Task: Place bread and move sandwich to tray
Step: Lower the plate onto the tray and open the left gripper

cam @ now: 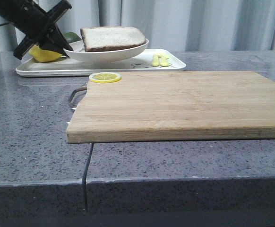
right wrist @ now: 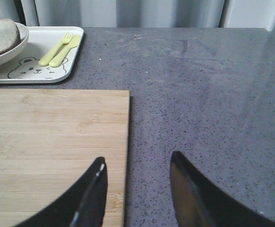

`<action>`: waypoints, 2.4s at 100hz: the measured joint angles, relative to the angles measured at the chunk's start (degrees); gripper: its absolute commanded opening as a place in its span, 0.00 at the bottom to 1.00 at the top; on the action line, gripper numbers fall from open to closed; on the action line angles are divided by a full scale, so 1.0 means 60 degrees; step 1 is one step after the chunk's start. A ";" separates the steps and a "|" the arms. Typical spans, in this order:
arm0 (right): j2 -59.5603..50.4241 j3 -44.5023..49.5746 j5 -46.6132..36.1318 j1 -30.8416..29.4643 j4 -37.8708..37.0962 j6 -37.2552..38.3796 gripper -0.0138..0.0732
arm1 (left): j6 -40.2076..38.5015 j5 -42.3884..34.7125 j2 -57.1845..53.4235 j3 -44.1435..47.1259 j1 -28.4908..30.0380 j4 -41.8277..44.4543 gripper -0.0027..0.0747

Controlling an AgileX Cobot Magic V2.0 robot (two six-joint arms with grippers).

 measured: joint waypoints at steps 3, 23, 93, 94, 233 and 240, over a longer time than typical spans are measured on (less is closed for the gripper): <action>0.0000 0.0000 0.0000 0.0000 0.0000 0.0000 0.54 | 0.0000 -0.0021 0.0058 0.0000 0.0000 0.0000 0.01; 0.0000 0.0000 0.0014 0.0000 0.0000 0.0000 0.54 | 0.0000 -0.0100 0.0253 0.0000 0.0000 -0.0023 0.01; 0.0000 0.0000 0.0159 0.0000 0.0000 0.0000 0.54 | -0.0090 -0.0501 0.0253 0.0000 -0.0082 0.0227 0.01; 0.0000 0.0000 0.0176 0.0000 0.0000 0.0000 0.54 | -0.0090 -0.0501 0.0253 0.0000 -0.0069 0.0244 0.01; 0.0000 0.0000 0.0194 0.0000 -0.0007 0.0000 0.54 | -0.0162 -0.0490 0.0253 -0.0089 -0.0068 0.0126 0.39; 0.0000 0.0000 0.0194 0.0000 -0.0007 0.0000 0.54 | -0.0162 -0.0429 0.0253 -0.0089 -0.0068 0.0126 0.39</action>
